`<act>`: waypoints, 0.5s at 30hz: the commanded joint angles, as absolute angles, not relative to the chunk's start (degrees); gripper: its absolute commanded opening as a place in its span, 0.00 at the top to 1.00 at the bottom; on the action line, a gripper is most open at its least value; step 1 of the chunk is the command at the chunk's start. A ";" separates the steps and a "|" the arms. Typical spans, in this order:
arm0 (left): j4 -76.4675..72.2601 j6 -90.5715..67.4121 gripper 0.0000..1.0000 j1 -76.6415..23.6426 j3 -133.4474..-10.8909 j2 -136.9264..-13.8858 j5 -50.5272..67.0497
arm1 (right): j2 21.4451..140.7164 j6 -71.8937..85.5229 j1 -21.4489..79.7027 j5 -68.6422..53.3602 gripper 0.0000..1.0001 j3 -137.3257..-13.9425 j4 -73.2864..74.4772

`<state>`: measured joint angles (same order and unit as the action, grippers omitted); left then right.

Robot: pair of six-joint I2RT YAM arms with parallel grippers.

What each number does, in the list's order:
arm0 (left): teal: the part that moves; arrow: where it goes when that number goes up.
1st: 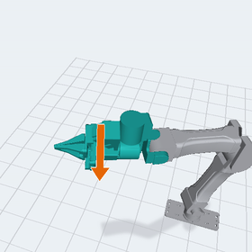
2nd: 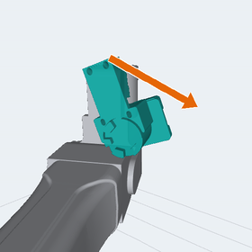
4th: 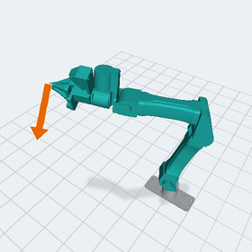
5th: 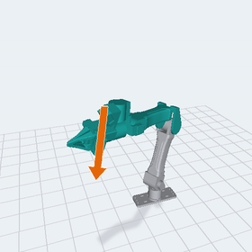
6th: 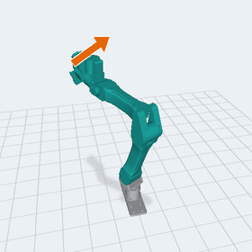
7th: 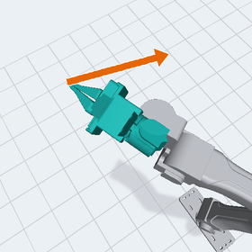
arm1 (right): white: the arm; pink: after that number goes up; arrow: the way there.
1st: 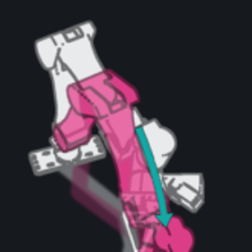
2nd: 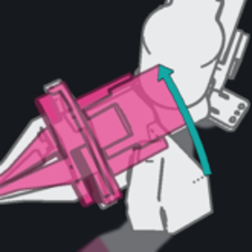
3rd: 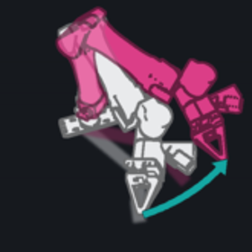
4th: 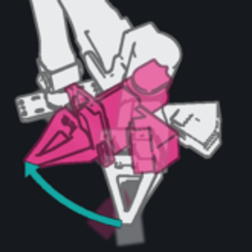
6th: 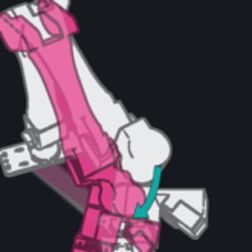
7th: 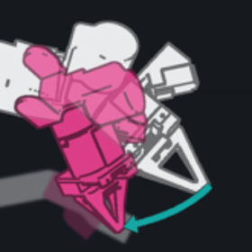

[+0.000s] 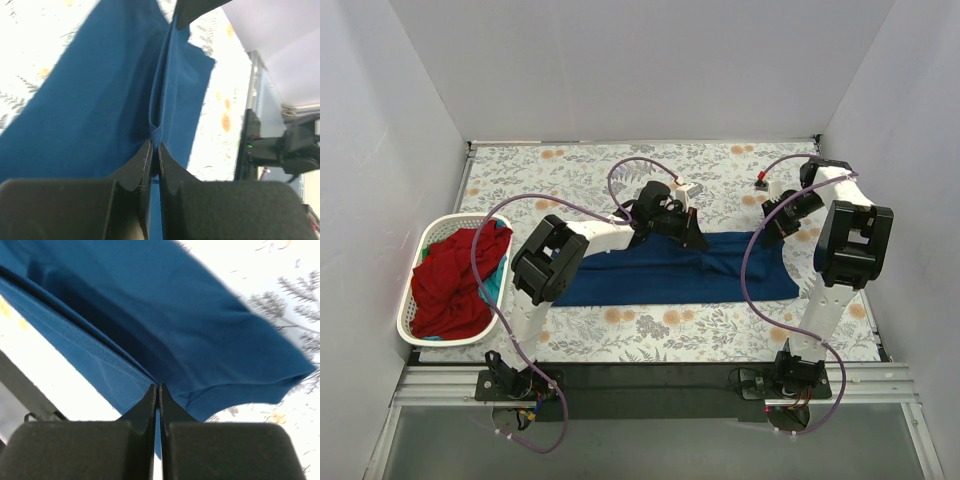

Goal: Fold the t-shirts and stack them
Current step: Fold the tshirt

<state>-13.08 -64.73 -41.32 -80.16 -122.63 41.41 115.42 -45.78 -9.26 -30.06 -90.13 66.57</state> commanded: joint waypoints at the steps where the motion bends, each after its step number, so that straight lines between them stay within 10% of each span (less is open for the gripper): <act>1: -5.29 -61.27 0.98 -40.34 -84.01 -124.36 38.76 | 116.27 -43.78 -9.41 -26.38 0.99 -92.64 62.94; 7: -1.50 -60.12 0.90 -40.25 -84.55 -125.77 38.68 | 117.42 -41.75 -8.97 -22.60 0.97 -94.22 61.79; 11: 4.11 -57.58 0.72 -39.99 -85.52 -124.90 36.04 | 116.03 -40.43 -8.17 -20.48 0.64 -94.22 61.96; 15: 5.01 -55.64 0.67 -38.41 -83.42 -119.81 37.61 | 111.72 -39.99 -8.26 -19.34 0.57 -92.47 62.58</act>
<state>2.02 -58.87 -39.92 -83.31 -125.97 37.65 116.92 -40.69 -8.34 -21.34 -92.09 62.57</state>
